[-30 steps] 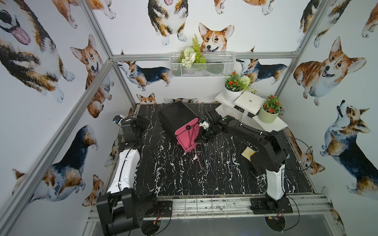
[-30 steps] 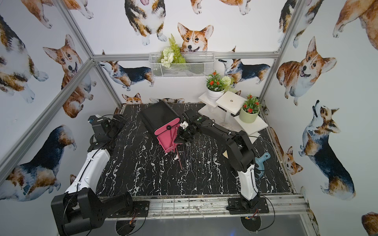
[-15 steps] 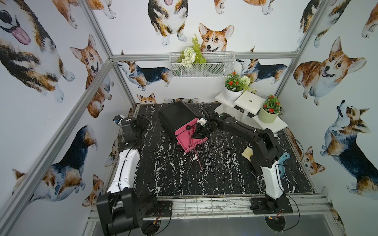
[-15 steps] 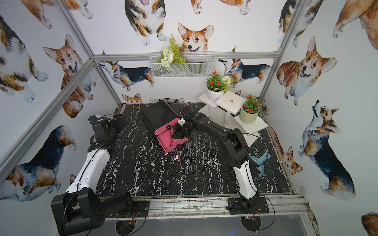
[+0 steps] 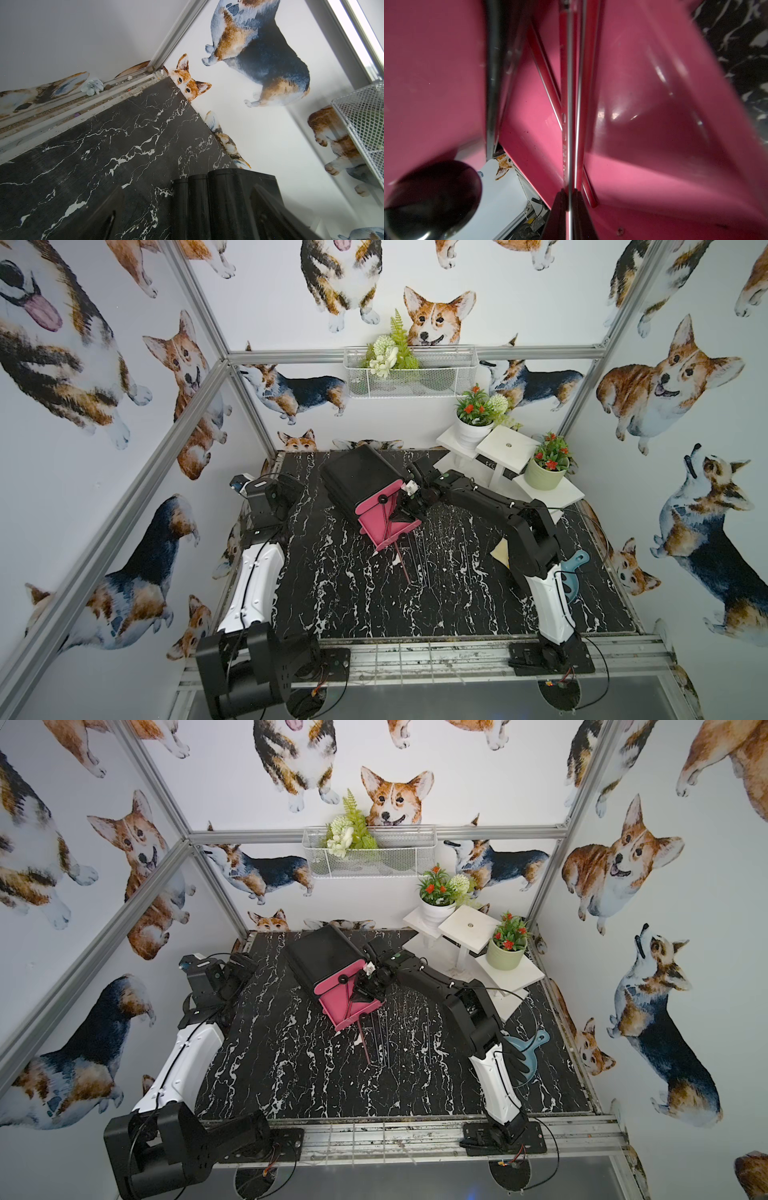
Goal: Please place the pencils in the drawer according to their color
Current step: Place the pencil in the drawer.
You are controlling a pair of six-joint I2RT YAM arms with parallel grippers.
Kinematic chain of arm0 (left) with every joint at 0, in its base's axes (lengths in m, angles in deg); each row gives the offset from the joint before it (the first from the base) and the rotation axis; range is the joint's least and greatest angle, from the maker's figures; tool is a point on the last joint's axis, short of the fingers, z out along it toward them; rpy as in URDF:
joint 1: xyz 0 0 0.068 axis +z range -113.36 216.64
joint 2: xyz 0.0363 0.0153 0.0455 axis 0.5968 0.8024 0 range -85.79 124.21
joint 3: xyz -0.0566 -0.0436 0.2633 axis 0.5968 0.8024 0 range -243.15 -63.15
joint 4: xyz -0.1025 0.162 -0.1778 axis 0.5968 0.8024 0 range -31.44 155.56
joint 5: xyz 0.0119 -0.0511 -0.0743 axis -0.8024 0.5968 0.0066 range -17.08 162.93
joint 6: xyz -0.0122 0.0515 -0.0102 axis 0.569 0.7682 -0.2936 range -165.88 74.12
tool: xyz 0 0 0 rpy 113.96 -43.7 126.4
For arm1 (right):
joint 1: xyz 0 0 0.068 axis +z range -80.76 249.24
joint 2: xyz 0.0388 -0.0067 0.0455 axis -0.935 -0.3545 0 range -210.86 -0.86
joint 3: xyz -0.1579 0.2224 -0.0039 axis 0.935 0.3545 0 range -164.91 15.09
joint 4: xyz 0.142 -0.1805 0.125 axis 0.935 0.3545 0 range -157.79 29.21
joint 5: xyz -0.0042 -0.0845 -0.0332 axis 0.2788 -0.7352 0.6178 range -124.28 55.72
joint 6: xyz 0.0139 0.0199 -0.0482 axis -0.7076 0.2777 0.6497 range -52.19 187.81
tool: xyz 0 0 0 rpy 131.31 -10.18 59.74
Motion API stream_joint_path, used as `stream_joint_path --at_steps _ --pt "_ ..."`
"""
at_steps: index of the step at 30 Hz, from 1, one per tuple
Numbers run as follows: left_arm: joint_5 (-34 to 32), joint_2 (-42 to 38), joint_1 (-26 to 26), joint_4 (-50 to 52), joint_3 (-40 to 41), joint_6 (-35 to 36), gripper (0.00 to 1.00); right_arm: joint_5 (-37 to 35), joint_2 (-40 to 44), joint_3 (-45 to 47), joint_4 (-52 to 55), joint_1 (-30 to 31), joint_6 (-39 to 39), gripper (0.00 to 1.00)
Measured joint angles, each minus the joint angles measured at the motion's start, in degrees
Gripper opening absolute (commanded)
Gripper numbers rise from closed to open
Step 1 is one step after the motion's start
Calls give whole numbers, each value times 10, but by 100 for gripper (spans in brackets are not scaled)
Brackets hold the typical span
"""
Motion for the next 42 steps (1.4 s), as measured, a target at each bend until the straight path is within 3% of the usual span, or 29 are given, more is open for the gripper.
stream_joint_path --at_steps 6,10,20,35,42 --pt "0 1 0 0 0 0 100 -8 -2 4 -22 0 -23 1" --pt "1 1 0 0 0 0 100 -9 -4 5 -34 0 -35 10" --pt "16 1 0 0 0 -1 100 -9 4 23 -61 1 -43 22" --pt "39 -30 -7 45 -1 -10 99 -10 49 58 -94 9 -34 24" --pt "68 -60 -19 114 -13 -15 98 -70 112 91 -61 28 26 22"
